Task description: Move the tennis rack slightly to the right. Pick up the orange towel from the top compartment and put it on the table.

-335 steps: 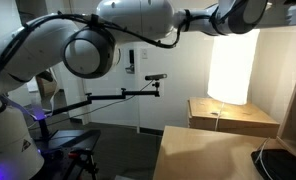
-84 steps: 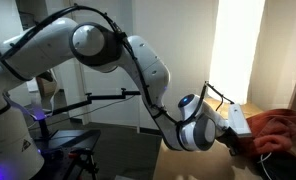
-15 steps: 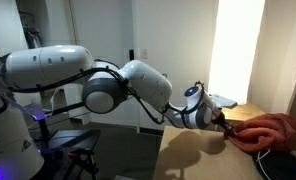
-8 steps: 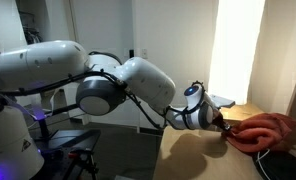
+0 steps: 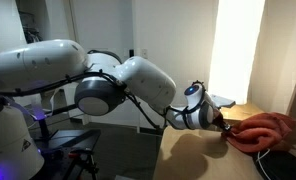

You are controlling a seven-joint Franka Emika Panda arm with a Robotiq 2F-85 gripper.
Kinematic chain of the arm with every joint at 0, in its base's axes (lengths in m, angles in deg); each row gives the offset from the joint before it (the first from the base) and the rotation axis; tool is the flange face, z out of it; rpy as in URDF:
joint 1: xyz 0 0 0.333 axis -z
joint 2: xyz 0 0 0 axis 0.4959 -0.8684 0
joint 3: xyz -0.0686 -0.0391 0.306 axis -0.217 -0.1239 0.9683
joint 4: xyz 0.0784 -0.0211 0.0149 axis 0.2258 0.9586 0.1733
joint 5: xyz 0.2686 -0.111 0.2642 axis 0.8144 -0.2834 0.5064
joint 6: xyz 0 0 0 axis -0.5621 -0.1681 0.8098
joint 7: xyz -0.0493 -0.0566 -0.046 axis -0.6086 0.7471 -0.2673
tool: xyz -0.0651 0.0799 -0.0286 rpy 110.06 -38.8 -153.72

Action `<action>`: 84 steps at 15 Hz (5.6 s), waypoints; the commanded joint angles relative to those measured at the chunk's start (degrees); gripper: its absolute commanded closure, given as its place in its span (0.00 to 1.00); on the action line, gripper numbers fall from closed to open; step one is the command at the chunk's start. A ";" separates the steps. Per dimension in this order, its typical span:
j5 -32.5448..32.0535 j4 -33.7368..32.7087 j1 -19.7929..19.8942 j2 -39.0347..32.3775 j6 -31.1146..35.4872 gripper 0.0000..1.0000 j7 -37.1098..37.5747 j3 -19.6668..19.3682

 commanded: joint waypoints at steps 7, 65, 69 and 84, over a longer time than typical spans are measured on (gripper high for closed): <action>4.46 -0.21 -5.24 2.06 5.85 0.99 1.83 -9.98; 3.24 -35.61 -26.68 -2.19 25.32 0.99 21.66 -47.55; 25.30 -35.56 -27.48 -3.47 28.66 0.99 3.51 -50.22; 67.43 -32.98 -28.11 -5.60 26.88 0.98 -0.18 -69.16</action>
